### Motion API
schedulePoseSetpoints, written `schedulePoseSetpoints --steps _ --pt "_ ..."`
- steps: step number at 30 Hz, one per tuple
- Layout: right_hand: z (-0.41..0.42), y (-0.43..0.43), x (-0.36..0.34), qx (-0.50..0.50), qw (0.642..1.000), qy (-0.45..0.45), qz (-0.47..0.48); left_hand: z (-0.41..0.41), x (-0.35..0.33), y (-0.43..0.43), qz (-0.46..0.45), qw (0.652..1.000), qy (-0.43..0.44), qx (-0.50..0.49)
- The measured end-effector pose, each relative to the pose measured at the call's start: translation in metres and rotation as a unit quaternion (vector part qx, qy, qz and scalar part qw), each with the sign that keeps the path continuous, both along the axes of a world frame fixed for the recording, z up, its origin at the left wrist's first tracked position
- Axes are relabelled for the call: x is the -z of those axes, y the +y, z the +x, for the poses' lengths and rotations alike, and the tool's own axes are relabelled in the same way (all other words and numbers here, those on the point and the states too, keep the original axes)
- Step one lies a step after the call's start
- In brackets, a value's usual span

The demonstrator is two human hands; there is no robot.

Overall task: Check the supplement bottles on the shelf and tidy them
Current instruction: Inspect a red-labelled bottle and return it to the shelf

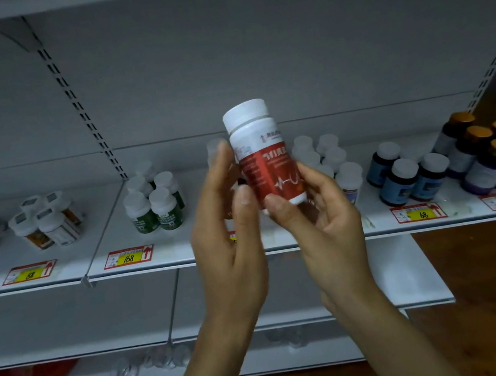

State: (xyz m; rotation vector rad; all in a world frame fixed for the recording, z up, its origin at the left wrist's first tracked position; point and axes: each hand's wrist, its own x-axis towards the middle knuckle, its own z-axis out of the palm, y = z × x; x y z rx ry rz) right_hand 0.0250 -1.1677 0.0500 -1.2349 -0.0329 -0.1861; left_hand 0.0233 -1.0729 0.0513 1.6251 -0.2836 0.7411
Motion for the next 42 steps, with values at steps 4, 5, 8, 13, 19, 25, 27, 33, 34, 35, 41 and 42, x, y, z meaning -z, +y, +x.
schedulePoseSetpoints --steps 4,5,8,13,19,25,27,33,34,35,41,42 --pt "0.001 -0.005 -0.009 -0.148 0.958 0.116 0.219 0.013 -0.004 0.012 -0.208 0.97 0.119 0.034" --pt "0.001 -0.005 -0.01 -0.174 0.944 0.131 0.248 0.017 -0.004 0.015 -0.206 0.967 0.141 0.045" --pt "-0.001 -0.002 -0.009 -0.215 0.919 0.16 0.29 0.023 -0.003 0.018 -0.208 0.96 0.172 0.081" --pt "0.002 -0.003 -0.005 -0.235 0.901 0.175 0.32 0.025 -0.001 0.016 -0.232 0.937 0.225 0.134" --pt "0.007 -0.011 -0.001 -0.251 0.879 0.204 0.35 0.034 -0.001 0.021 -0.246 0.896 0.291 0.228" --pt "0.011 -0.019 0.004 -0.282 0.856 0.255 0.351 0.043 -0.003 0.017 -0.267 0.867 0.314 0.281" --pt "0.013 -0.021 0.003 -0.291 0.87 0.259 0.302 0.045 -0.004 0.015 -0.252 0.879 0.3 0.27" --pt "0.027 -0.022 0.012 -0.094 0.986 0.134 0.024 0.054 -0.01 0.014 -0.193 0.927 0.256 0.195" --pt "0.028 -0.023 0.011 -0.056 0.995 0.084 -0.013 0.054 -0.012 0.013 -0.186 0.933 0.254 0.174" --pt "0.028 -0.023 0.009 -0.031 0.998 0.035 -0.046 0.054 -0.014 0.012 -0.182 0.937 0.256 0.155" --pt "0.032 -0.016 0.001 -0.045 0.996 -0.02 -0.068 0.055 -0.023 0.009 -0.16 0.948 0.259 0.089" --pt "0.032 -0.016 -0.001 -0.052 0.998 -0.006 -0.042 0.055 -0.024 0.01 -0.154 0.948 0.263 0.091"
